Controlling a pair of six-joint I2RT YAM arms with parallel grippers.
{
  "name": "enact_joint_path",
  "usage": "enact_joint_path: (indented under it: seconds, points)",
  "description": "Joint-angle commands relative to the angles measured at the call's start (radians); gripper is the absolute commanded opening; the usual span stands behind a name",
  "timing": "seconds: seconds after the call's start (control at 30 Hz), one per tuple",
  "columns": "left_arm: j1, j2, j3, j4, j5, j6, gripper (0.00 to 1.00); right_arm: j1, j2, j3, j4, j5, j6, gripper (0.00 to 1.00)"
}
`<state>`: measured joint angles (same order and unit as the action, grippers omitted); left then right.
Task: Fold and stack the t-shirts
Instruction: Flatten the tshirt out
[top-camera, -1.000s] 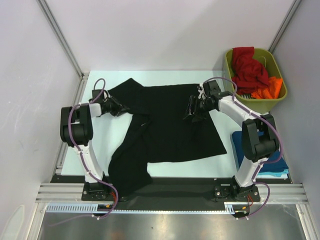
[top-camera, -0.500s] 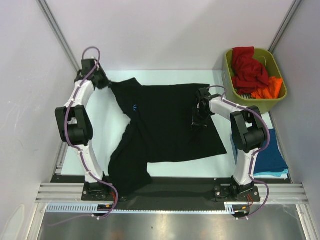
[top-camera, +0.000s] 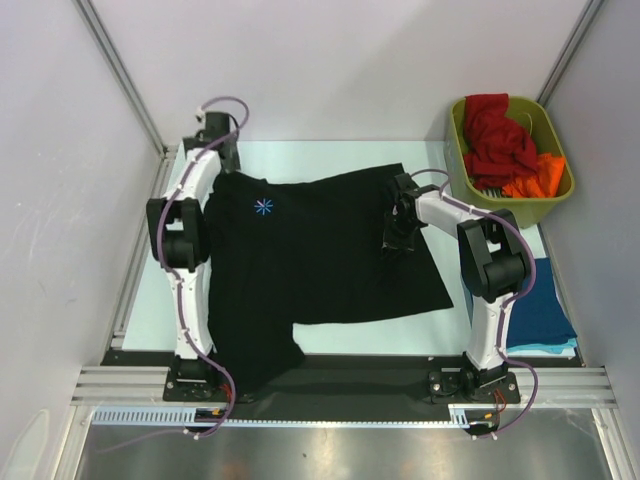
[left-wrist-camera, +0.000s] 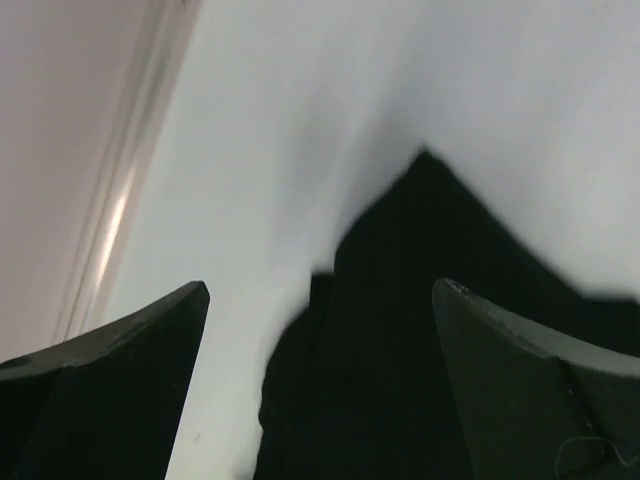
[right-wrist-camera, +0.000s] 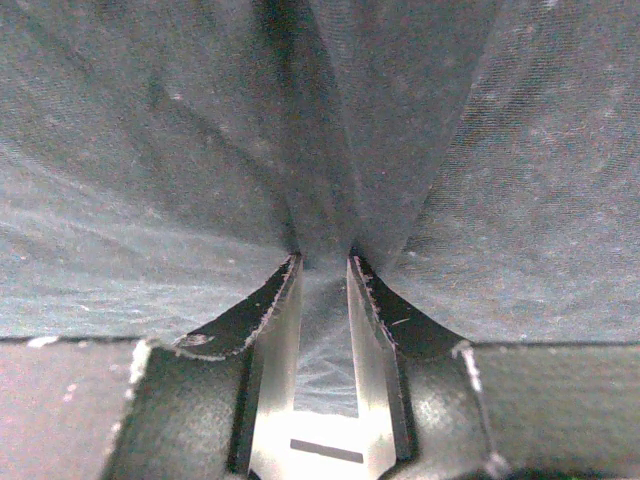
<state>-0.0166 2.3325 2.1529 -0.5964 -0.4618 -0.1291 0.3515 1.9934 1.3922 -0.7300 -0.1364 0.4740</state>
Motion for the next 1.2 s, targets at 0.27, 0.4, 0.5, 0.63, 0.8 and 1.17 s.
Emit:
enact_joint_path:
  seconds: [0.27,0.4,0.5,0.63,0.8,1.17]
  points:
    - [0.174,-0.773,-0.867,-0.068,0.107,-0.369,0.88,-0.025,-0.073,0.010,-0.048,0.123,-0.083,0.36]
    - [0.366,-0.825,-1.097,-0.008,0.398,-0.431,0.81,-0.051,-0.084,0.010,-0.043,0.075,-0.112,0.42]
    - [0.441,-0.765,-1.151,0.081,0.673,-0.377,0.90,-0.052,-0.096,-0.004,-0.042,0.047,-0.129,0.49]
    - [0.437,-0.700,-1.185,0.170,0.880,-0.351,0.92,-0.059,-0.108,-0.039,-0.025,0.011,-0.127,0.53]
    - [0.426,-0.664,-1.205,0.194,0.934,-0.314,0.95,-0.060,-0.125,-0.065,-0.002,-0.011,-0.140,0.54]
    - [0.382,-0.656,-1.229,0.187,0.924,-0.340,0.51,-0.069,-0.156,-0.090,0.029,-0.051,-0.133,0.54]
